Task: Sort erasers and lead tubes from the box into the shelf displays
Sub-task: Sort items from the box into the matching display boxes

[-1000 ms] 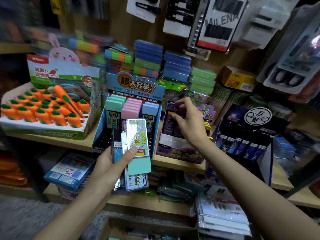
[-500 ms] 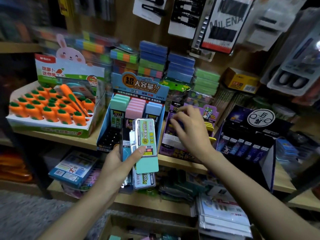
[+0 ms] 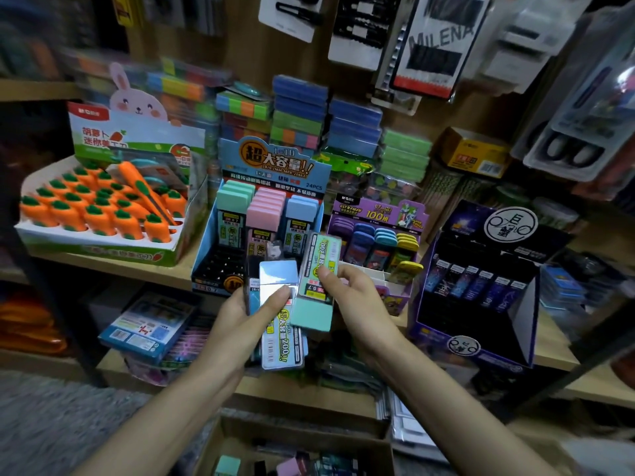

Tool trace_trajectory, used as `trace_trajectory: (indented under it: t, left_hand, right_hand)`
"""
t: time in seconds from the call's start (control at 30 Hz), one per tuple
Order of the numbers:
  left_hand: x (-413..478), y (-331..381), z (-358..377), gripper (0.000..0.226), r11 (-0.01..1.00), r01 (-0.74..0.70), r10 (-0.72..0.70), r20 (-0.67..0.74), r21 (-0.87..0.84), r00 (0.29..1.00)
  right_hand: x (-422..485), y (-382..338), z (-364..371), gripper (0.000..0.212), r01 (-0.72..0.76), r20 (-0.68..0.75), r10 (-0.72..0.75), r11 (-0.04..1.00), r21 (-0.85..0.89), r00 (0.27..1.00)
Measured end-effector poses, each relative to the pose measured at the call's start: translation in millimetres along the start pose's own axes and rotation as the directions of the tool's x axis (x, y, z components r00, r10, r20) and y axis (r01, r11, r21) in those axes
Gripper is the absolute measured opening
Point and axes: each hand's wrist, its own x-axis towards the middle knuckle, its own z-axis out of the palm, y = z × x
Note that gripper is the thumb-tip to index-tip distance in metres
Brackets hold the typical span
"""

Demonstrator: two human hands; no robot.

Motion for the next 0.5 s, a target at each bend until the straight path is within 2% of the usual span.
trace_trajectory:
  t: [0.13, 0.2, 0.33, 0.4, 0.5]
  left_hand:
    - [2, 5, -8, 0.034, 0.999, -0.044, 0.045, -0.065, 0.002, 0.997]
    - [4, 10, -16, 0.032, 0.997, -0.073, 0.071, -0.120, -0.012, 0.990]
    - [9, 26, -43, 0.021, 0.991, -0.126, 0.110, -0.241, -0.052, 0.964]
    - [11, 34, -61, 0.021, 0.984, -0.170, 0.151, -0.295, -0.043, 0.944]
    - [10, 42, -86, 0.011, 0.978, -0.207, 0.189, -0.347, -0.015, 0.918]
  right_hand:
    - [3, -10, 1, 0.016, 0.084, -0.092, -0.087, 0.996, -0.032, 0.992]
    - [7, -18, 2, 0.016, 0.132, -0.077, -0.132, 0.991, 0.001, 0.988]
    - [16, -41, 18, 0.015, 0.050, 0.130, -0.069, 0.988, 0.148, 0.989]
    - [24, -51, 31, 0.015, 0.029, 0.208, -0.046, 0.996, 0.083, 0.977]
    - [37, -67, 52, 0.029, 0.149, 0.251, -0.124, 0.986, -0.081, 0.960]
